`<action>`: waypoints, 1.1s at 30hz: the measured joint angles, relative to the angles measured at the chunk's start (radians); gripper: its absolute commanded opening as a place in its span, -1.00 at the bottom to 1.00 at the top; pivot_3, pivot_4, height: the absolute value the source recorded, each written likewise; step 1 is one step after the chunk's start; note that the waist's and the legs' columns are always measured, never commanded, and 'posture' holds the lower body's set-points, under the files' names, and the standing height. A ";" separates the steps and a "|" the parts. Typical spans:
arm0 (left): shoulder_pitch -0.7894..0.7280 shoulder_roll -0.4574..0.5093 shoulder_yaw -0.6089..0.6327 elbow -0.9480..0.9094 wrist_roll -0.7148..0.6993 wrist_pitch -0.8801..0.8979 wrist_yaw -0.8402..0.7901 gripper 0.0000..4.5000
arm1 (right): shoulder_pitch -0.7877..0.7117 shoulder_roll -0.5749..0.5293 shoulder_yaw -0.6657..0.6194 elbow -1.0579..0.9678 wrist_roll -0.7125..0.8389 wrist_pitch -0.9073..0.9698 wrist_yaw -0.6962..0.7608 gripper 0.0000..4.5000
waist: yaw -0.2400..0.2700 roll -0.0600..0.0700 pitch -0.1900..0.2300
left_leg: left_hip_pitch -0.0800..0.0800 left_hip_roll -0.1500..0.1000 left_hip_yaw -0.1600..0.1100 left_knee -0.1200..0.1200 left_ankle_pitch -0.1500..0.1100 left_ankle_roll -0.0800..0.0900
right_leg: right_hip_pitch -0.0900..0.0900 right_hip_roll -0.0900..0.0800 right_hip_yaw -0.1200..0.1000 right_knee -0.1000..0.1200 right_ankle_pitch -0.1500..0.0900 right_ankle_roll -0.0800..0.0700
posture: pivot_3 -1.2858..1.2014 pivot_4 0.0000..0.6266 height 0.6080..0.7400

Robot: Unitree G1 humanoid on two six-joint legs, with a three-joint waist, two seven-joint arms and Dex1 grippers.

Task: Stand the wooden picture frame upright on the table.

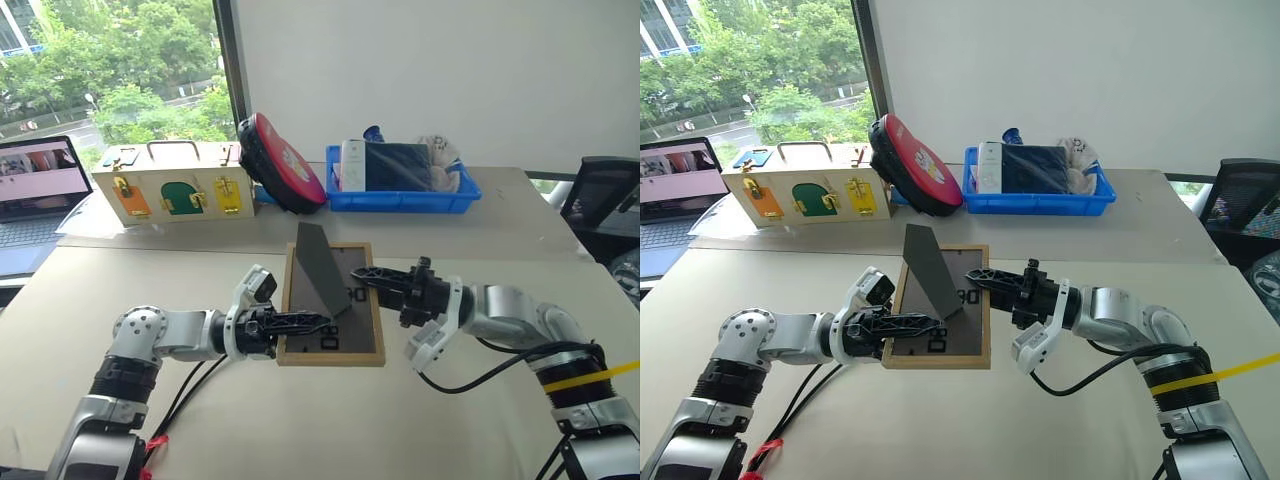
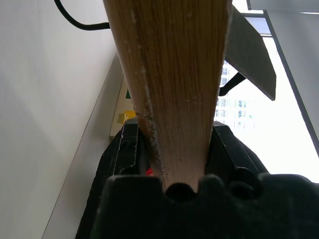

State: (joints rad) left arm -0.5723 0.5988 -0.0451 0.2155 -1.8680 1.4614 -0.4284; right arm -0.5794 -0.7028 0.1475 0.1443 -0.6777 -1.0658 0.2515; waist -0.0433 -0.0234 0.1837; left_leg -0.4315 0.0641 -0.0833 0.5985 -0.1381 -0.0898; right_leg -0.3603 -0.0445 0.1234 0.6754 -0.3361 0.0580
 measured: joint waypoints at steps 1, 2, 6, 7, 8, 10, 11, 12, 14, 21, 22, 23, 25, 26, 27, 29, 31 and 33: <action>0.000 0.005 0.007 -0.018 0.008 -0.001 -0.004 0.16 | 0.000 -0.001 0.000 0.009 -0.003 0.003 -0.004 -0.46 | 0.000 0.000 0.000 | 0.000 0.000 0.000 0.000 0.000 0.000 | 0.000 0.000 0.000 0.000 0.000 0.000 | 0.03 -0.52 0.92; 0.001 0.011 0.019 -0.038 0.024 -0.003 -0.014 0.35 | 0.000 -0.003 -0.001 0.015 -0.005 0.005 -0.011 -0.46 | 0.000 0.000 0.000 | 0.000 0.000 0.000 0.000 0.000 0.000 | 0.000 0.000 0.000 0.000 0.000 0.000 | 0.03 -0.52 0.92; 0.045 0.056 0.071 -0.154 0.109 -0.028 -0.067 0.93 | 0.000 -0.020 -0.005 0.037 0.017 0.010 -0.021 -0.46 | -0.004 0.000 0.000 | 0.001 0.000 0.000 0.000 0.000 0.000 | 0.000 0.000 0.000 0.000 0.000 0.000 | 0.03 -0.52 0.92; 0.068 0.069 0.082 -0.183 0.144 -0.041 -0.082 1.00 | 0.000 -0.027 -0.009 0.048 0.029 0.012 -0.026 -0.46 | -0.004 0.000 0.000 | 0.001 0.000 0.000 0.000 0.000 0.000 | 0.000 0.000 0.000 0.001 0.000 0.000 | 0.03 -0.52 0.92; 0.091 0.080 0.095 -0.210 0.184 -0.061 -0.101 1.00 | 0.000 -0.033 -0.014 0.058 0.036 0.012 -0.035 -0.46 | -0.004 0.000 0.000 | 0.001 0.000 0.000 0.000 0.000 0.000 | 0.000 0.000 0.001 0.001 0.000 0.000 | 0.03 -0.52 0.92; 0.158 0.120 0.125 -0.290 0.320 -0.149 -0.192 1.00 | -0.002 -0.056 -0.024 0.080 0.053 0.011 -0.042 -0.46 | -0.003 0.000 0.000 | 0.001 0.000 0.000 0.000 0.000 0.000 | 0.000 0.000 0.000 0.000 0.000 0.000 | 0.03 -0.52 0.92; 0.182 0.138 0.139 -0.312 0.379 -0.193 -0.231 1.00 | -0.003 -0.065 -0.027 0.092 0.070 0.011 -0.043 -0.46 | -0.002 0.000 0.000 | 0.001 0.000 0.000 0.000 0.000 0.000 | 0.000 0.000 0.001 0.000 0.000 0.000 | 0.03 -0.52 0.92; 0.216 0.169 0.152 -0.334 0.460 -0.261 -0.292 1.00 | -0.006 -0.071 -0.030 0.107 0.100 0.011 -0.040 -0.46 | -0.003 0.000 0.000 | 0.001 0.000 0.000 -0.001 0.000 0.000 | 0.000 0.000 0.001 0.000 0.000 -0.001 | 0.03 -0.52 0.92; 0.255 0.203 0.169 -0.353 0.582 -0.370 -0.385 1.00 | -0.015 -0.081 -0.028 0.128 0.176 0.021 -0.019 -0.46 | -0.002 0.001 0.001 | 0.001 0.000 0.001 -0.001 0.000 0.000 | 0.001 0.000 0.001 0.000 0.000 -0.001 | 0.03 -0.52 0.92; 0.277 0.181 0.179 -0.370 0.902 -0.727 -0.569 1.00 | -0.049 -0.069 0.091 0.118 0.836 0.376 0.460 -0.46 | -0.001 -0.001 0.002 | 0.002 0.001 0.001 -0.001 0.000 0.001 | 0.005 0.000 0.000 -0.003 0.000 -0.001 | 0.03 -0.52 0.92; 0.280 0.181 0.177 -0.370 0.943 -0.769 -0.586 1.00 | -0.050 -0.067 0.102 0.088 0.963 0.548 0.558 -0.46 | -0.001 0.000 0.002 | 0.002 0.001 0.001 -0.001 0.000 0.001 | 0.005 0.000 0.000 -0.003 0.000 -0.001 | 0.03 -0.52 0.92; 0.285 0.181 0.177 -0.370 0.979 -0.808 -0.597 1.00 | -0.062 -0.062 0.109 0.065 1.072 0.724 0.624 -0.46 | -0.001 0.000 0.002 | 0.002 0.001 0.000 -0.001 0.000 0.001 | 0.005 0.000 0.000 -0.002 0.000 -0.001 | 0.03 -0.52 0.92; 0.309 0.179 0.171 -0.371 1.043 -0.874 -0.620 1.00 | -0.098 -0.055 0.112 0.028 1.244 1.042 0.712 -0.46 | -0.006 0.002 0.003 | 0.003 0.002 0.000 -0.001 0.000 0.001 | 0.004 0.000 0.000 -0.002 0.000 -0.002 | 0.03 -0.52 0.92; 0.322 0.177 0.171 -0.371 1.061 -0.895 -0.628 1.00 | -0.113 -0.052 0.112 0.017 1.281 1.127 0.732 -0.46 | -0.006 0.002 0.004 | 0.003 0.002 0.001 -0.002 0.000 0.001 | 0.004 0.000 0.000 -0.002 0.000 -0.002 | 0.03 -0.52 0.92; 0.343 0.171 0.169 -0.375 1.100 -0.937 -0.632 1.00 | -0.143 -0.053 0.115 -0.002 1.327 1.277 0.764 -0.46 | -0.006 0.003 0.005 | 0.003 0.002 0.001 -0.002 0.000 0.001 | 0.003 0.001 0.000 -0.002 0.000 -0.002 | 0.03 -0.52 0.92; 0.361 0.154 0.164 -0.377 1.144 -0.976 -0.625 1.00 | -0.183 -0.056 0.121 -0.014 1.365 1.465 0.793 -0.46 | -0.002 0.003 0.005 | 0.002 0.002 0.001 -0.002 -0.001 0.001 | 0.002 0.001 -0.001 -0.002 0.000 -0.002 | 0.03 -0.52 0.92; 0.365 0.143 0.163 -0.377 1.166 -0.992 -0.613 1.00 | -0.218 -0.041 0.135 0.023 1.359 1.583 0.807 -0.46 | 0.001 0.002 0.006 | 0.002 0.002 0.001 -0.001 -0.001 0.001 | 0.002 0.001 -0.001 -0.002 0.000 -0.002 | 0.03 -0.52 0.92; 0.371 0.143 0.166 -0.377 1.177 -0.999 -0.609 1.00 | -0.234 0.004 0.136 0.102 1.323 1.639 0.799 -0.46 | 0.003 0.001 0.006 | 0.000 0.002 0.001 -0.001 -0.001 0.002 | 0.001 0.000 -0.001 -0.003 0.000 -0.002 | 0.03 -0.52 0.92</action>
State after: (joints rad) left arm -0.2014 0.7415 0.1211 -0.1619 -0.6915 0.4627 -1.0378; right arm -0.8135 -0.6985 0.2831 0.2460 0.6457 0.5736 1.0509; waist -0.0400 -0.0220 0.1898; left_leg -0.4310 0.0657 -0.0827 0.5975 -0.1387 -0.0883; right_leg -0.3592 -0.0441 0.1225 0.6727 -0.3360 0.0565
